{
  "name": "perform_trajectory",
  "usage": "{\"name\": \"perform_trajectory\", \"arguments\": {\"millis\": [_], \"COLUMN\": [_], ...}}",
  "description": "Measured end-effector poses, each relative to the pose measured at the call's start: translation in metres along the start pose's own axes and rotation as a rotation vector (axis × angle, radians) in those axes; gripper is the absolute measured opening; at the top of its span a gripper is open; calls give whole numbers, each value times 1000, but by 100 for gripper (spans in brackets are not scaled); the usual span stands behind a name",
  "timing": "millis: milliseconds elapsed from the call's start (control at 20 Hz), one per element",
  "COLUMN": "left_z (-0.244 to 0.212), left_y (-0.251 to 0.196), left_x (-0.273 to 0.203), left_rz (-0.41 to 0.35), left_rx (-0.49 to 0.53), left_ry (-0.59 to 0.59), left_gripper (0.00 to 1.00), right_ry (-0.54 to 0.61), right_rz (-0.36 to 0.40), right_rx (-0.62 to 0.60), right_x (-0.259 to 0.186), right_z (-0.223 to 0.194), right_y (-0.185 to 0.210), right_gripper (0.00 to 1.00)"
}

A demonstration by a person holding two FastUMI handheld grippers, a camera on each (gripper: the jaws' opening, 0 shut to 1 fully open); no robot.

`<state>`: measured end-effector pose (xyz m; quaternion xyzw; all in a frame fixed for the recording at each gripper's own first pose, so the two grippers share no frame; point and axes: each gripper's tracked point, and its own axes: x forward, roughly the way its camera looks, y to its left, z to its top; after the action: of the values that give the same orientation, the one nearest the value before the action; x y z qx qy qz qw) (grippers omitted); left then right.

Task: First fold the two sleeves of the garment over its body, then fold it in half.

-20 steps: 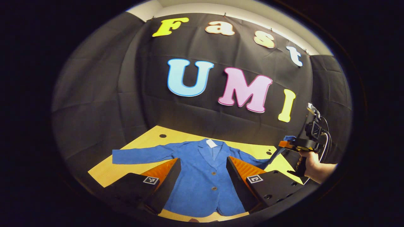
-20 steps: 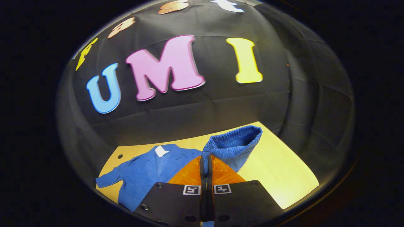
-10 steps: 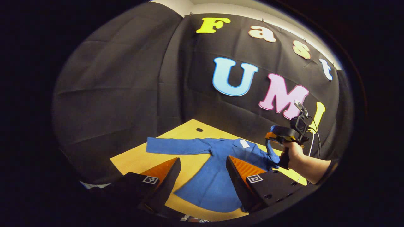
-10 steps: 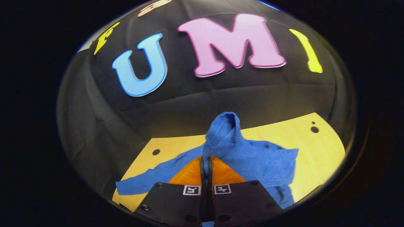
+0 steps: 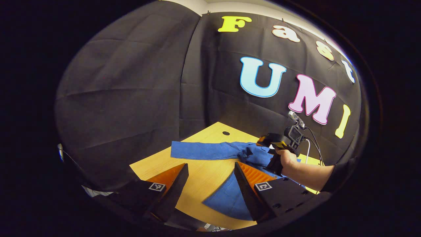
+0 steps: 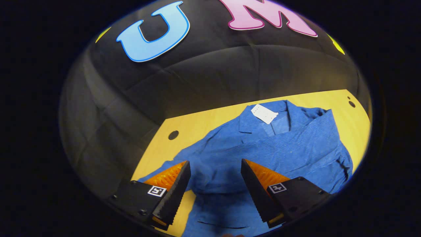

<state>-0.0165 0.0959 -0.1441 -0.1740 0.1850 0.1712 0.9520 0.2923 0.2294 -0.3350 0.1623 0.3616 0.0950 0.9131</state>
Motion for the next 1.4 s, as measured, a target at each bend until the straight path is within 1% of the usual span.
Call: {"name": "perform_trajectory", "arguments": {"millis": [50, 150, 250, 400, 500, 600, 700, 800, 900, 950, 1000, 1050, 1100, 1150, 1250, 1300, 1400], "left_z": [2, 6, 15, 33, 45, 55, 56, 56, 54, 54, 53, 48, 42, 37, 27, 22, 6], "left_y": [1, 2, 3, 11, 18, 27, 42, 61, 87, 98, 108, 118, 129, 136, 155, 160, 170], "left_x": [0, 1, 1, 1, 0, -2, 12, 33, 68, 87, 110, 133, 156, 181, 225, 243, 272], "left_rz": [-1, -11, -36, -66, -87, -104, -93, -77, -30, -7, 10, 40, 71, 100, 157, 167, 184], "left_rx": [-7, -7, 19, 77, 88, 84, 97, 131, 169, 184, 201, 211, 209, 196, 150, 123, 84], "left_ry": [1, -2, -16, -55, -83, -118, -126, -122, -108, -98, -87, -63, -21, 22, 90, 129, 218], "left_gripper": [82, 81, 81, 81, 81, 81, 81, 81, 81, 82, 79, 81, 81, 80, 83, 83, 83], "right_ry": [-15, -63, -147, -331, -412, -476, -538, -611, -663, -669, -664, -652, -630, -606, -583, -576, -561], "right_rz": [-3, -14, -35, -79, -118, -147, -157, -174, -198, -218, -227, -223, -211, -202, -200, -203, -181], "right_rx": [-36, -95, -140, -182, -209, -210, -188, -202, -236, -259, -271, -263, -252, -250, -283, -314, -361], "right_x": [-6, -36, -72, -146, -201, -255, -307, -352, -384, -390, -397, -401, -399, -395, -386, -381, -371], "right_z": [5, 21, 50, 99, 117, 130, 138, 145, 140, 137, 127, 119, 111, 102, 95, 94, 90], "right_y": [-3, -12, -23, -45, -64, -78, -84, -92, -96, -102, -106, -107, -106, -107, -109, -110, -103], "right_gripper": [97, 97, 97, 97, 96, 96, 96, 96, 95, 95, 95, 95, 95, 85, 84, 84, 84]}}
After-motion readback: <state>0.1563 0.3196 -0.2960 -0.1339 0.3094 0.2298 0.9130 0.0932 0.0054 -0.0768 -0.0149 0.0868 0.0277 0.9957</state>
